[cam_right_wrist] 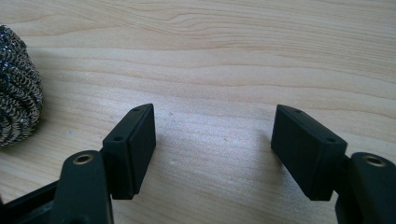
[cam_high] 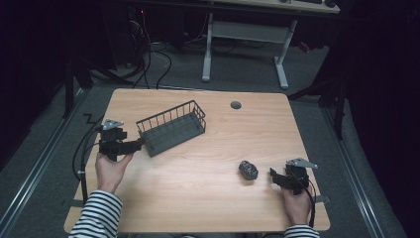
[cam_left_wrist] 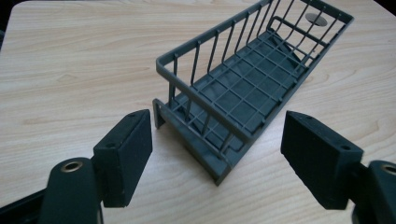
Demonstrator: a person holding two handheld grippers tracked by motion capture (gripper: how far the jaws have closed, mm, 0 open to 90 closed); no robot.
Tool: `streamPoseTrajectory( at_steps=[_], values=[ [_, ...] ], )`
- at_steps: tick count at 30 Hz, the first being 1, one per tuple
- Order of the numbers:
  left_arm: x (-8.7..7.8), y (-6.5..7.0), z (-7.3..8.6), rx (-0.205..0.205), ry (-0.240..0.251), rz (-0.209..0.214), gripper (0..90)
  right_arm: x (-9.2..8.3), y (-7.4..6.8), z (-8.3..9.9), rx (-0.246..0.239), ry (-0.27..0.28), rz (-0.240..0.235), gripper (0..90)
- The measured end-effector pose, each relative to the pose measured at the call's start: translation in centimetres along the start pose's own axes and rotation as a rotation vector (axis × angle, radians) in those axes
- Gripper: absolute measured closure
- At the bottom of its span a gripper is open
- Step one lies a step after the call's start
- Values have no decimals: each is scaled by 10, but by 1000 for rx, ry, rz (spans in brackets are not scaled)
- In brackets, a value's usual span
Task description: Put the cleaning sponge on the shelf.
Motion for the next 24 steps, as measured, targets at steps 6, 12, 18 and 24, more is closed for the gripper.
streamPoseTrajectory(
  at_steps=[6,12,18,24],
  values=[
    [14,-5,-9,-16,-2,-21,268,0,0,0,0,0,-1,307],
    [35,-6,-7,-34,-33,-45,283,0,0,0,0,0,-1,307],
    [47,-6,-5,-50,-38,-47,283,0,0,0,-2,-1,-6,305],
    [51,-4,-3,-40,-31,-46,389,0,0,0,-3,-1,-5,305]
  ],
)
Point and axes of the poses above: each handheld gripper's, and its own axes: x roughly forward along the jaws, z roughly out of its underside, y roughly to its right, the point moved 6 cm from there along x, roughly forward along the jaws, and after that the axes turned 3 degrees about y, right-handed, at the moved point
